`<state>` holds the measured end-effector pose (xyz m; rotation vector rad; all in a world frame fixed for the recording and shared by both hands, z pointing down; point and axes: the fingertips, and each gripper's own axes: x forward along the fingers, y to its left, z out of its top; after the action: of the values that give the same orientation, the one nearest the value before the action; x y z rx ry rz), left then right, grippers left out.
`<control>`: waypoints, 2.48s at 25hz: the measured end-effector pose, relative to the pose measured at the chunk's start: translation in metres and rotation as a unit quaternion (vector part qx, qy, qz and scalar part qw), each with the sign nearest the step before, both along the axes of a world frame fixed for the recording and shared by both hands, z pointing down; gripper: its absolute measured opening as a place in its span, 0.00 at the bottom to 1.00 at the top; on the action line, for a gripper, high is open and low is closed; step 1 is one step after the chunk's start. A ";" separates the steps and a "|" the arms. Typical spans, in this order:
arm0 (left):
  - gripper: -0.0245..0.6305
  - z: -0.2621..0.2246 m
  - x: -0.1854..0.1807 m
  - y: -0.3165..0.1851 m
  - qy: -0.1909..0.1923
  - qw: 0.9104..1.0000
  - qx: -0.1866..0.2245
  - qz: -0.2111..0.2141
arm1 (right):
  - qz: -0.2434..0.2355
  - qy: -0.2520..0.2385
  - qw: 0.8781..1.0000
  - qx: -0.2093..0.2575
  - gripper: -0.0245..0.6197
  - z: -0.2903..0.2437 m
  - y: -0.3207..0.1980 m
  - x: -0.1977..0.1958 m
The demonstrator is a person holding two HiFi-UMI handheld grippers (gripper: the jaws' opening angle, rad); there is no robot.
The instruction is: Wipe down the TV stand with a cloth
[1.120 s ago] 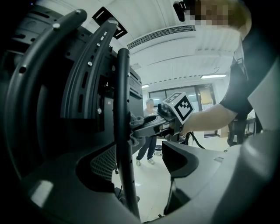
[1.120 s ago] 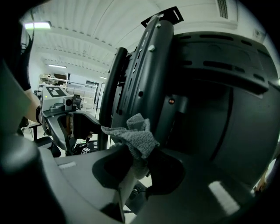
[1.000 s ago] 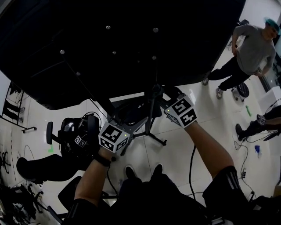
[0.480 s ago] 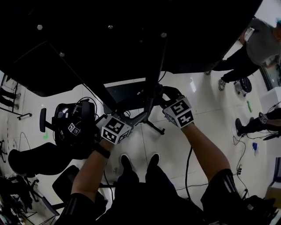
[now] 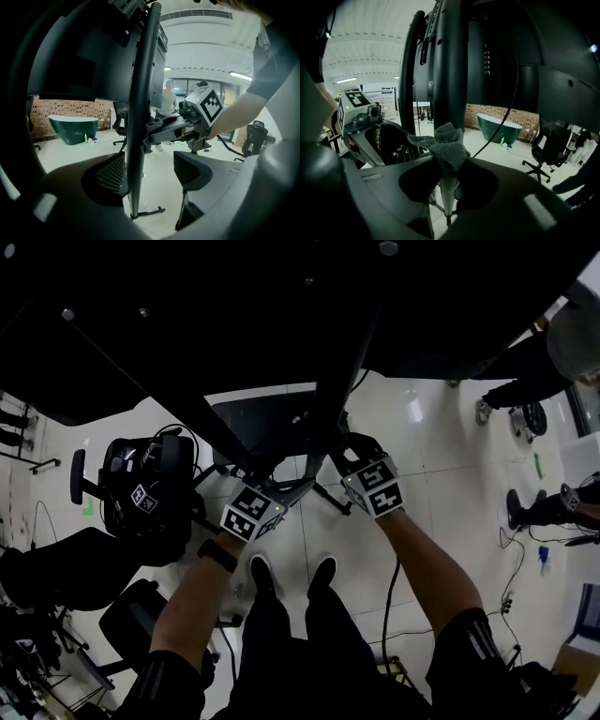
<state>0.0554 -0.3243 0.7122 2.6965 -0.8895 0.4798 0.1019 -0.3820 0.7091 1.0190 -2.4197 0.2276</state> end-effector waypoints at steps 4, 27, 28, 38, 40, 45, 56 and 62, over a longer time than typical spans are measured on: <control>0.57 0.034 0.001 -0.002 0.001 1.000 -0.012 -0.008 | 0.001 0.001 1.000 -0.019 0.19 0.040 -0.001 0.002; 0.57 0.209 -0.002 -0.004 -0.015 0.996 -0.076 -0.038 | 0.028 0.025 0.991 -0.126 0.19 0.260 0.000 0.006; 0.57 0.213 -0.003 -0.004 -0.017 0.996 -0.076 -0.040 | 0.033 0.029 0.990 -0.131 0.19 0.267 0.001 0.007; 0.57 0.181 -0.006 0.017 0.001 0.996 -0.070 -0.058 | 0.042 -0.024 0.992 -0.119 0.15 0.226 0.023 0.016; 0.57 0.152 -0.008 0.030 0.009 0.996 -0.055 -0.064 | 0.034 -0.046 0.993 -0.105 0.14 0.190 0.037 0.017; 0.57 0.073 -0.017 0.081 0.008 0.997 -0.012 -0.081 | -0.006 -0.074 0.996 -0.049 0.14 0.088 0.085 0.019; 0.57 -0.105 -0.033 0.159 0.071 0.990 0.070 -0.100 | -0.026 -0.118 0.991 0.056 0.14 -0.095 0.173 0.023; 0.57 -0.156 -0.062 0.233 0.074 0.989 0.103 -0.070 | -0.050 -0.116 0.985 0.116 0.14 -0.160 0.244 -0.010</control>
<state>-0.0071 -0.0909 0.5563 2.7799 -1.1309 0.1639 0.0917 -0.1380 0.5487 1.0130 -2.7517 0.0310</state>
